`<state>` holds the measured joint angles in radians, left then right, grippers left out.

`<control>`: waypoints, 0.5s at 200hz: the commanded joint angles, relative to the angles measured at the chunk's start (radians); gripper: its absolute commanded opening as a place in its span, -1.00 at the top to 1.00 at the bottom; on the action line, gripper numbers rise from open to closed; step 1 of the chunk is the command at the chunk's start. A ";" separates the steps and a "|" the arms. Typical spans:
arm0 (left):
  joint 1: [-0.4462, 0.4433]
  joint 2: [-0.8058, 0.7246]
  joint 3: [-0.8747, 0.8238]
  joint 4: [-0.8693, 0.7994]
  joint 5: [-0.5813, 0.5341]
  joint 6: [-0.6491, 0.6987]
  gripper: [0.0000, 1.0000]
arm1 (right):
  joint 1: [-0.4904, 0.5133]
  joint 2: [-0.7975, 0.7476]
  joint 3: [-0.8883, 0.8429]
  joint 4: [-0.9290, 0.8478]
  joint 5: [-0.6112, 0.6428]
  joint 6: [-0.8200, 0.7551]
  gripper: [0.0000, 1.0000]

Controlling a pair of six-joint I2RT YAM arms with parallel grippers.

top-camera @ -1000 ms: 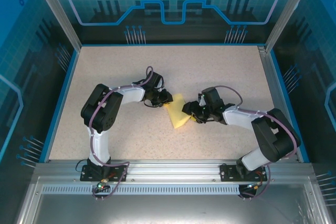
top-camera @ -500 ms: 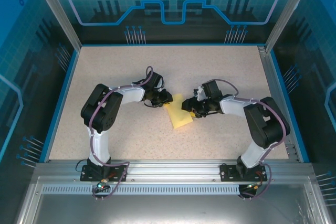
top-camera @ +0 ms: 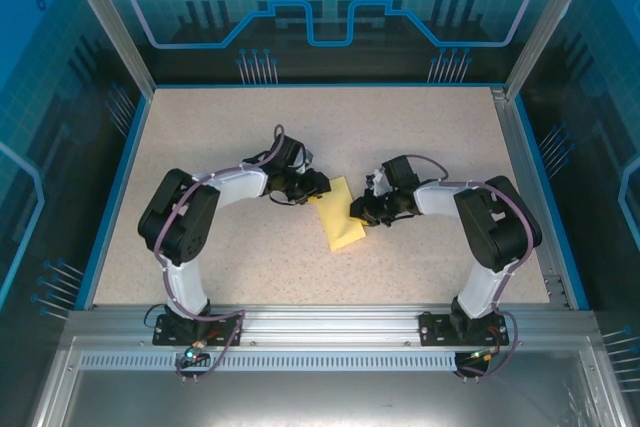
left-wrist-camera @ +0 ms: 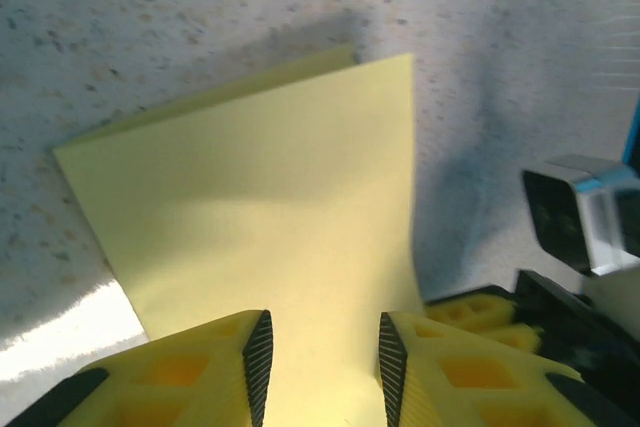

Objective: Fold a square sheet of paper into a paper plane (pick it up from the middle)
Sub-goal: Third fold the triangle at the center of the table.

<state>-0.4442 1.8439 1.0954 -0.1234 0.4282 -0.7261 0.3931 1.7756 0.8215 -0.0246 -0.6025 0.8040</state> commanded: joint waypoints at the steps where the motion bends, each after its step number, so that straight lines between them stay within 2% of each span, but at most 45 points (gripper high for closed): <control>1: -0.001 -0.066 -0.048 0.001 0.059 -0.013 0.26 | 0.021 0.002 -0.025 0.052 0.014 0.060 0.76; 29: -0.043 -0.093 -0.090 0.017 0.063 -0.054 0.27 | 0.063 -0.008 -0.052 0.106 0.081 0.143 0.83; 77: -0.081 -0.030 -0.111 0.062 0.046 -0.105 0.35 | 0.109 -0.030 -0.089 0.167 0.167 0.234 0.86; 100: -0.081 0.008 -0.087 0.057 0.045 -0.092 0.36 | 0.113 -0.055 -0.105 0.171 0.176 0.245 0.74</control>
<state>-0.5274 1.8061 0.9974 -0.0746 0.4541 -0.8097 0.4950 1.7607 0.7410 0.1242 -0.4679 1.0092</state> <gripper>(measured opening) 0.325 0.107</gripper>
